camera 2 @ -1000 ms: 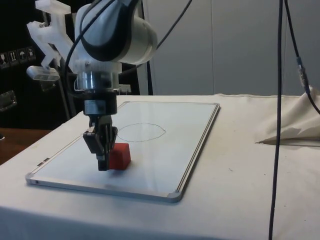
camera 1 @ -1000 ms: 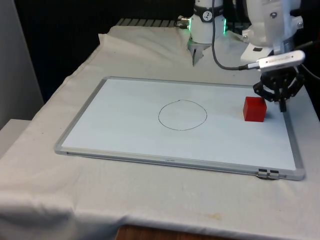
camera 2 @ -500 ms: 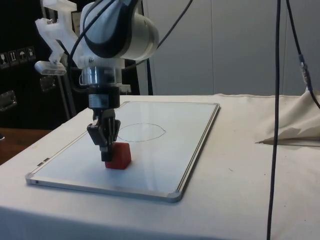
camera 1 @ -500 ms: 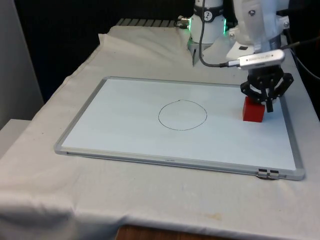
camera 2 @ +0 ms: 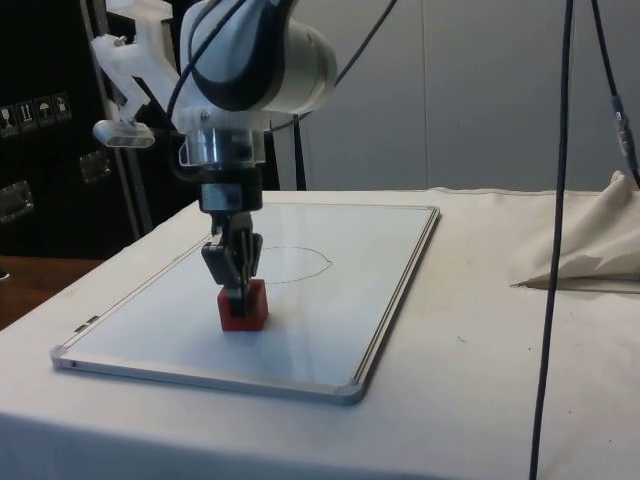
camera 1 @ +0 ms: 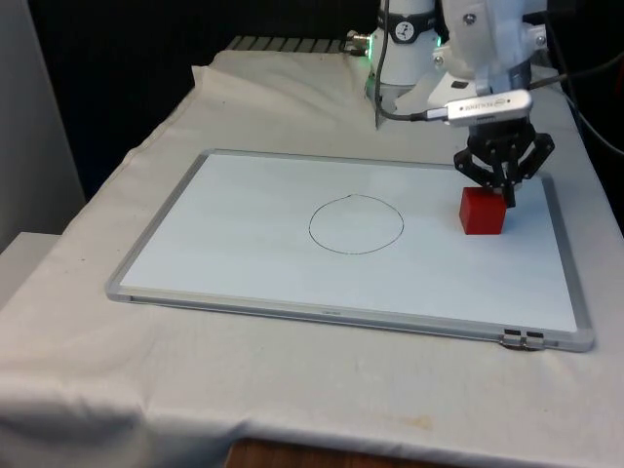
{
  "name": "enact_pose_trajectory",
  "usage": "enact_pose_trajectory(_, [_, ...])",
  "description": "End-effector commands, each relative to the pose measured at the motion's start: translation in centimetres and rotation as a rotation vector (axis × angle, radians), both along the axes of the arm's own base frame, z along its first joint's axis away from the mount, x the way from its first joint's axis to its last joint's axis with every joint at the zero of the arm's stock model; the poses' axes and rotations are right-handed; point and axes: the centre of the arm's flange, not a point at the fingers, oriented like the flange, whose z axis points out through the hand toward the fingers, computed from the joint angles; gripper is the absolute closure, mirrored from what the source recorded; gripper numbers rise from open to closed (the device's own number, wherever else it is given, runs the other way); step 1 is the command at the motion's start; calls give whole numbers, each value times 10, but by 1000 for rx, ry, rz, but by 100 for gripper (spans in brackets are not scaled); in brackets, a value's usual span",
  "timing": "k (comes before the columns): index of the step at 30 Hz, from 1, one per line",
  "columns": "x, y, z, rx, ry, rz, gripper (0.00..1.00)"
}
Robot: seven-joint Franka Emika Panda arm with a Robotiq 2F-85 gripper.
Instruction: Push the cube into the marked area.
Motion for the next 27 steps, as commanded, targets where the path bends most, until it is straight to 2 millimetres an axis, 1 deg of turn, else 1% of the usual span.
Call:
enact_pose_trajectory(1, [-5,-1,-2,-6,-2,0,100])
enact_pose_trajectory(2, [-8,-1,-5,-10,2,2,100])
enact_pose_trajectory(7, [-8,-5,-7,-19,0,6,100])
enact_pose_trajectory(13, [-5,-8,-4,-16,-20,7,100])
enact_pose_trajectory(19, [1,-15,-6,-37,-70,-3,100])
enact_pose_trajectory(21, [1,-14,-3,-28,-66,-2,100])
enact_pose_trajectory(27, [3,-25,-4,-61,-98,-1,100])
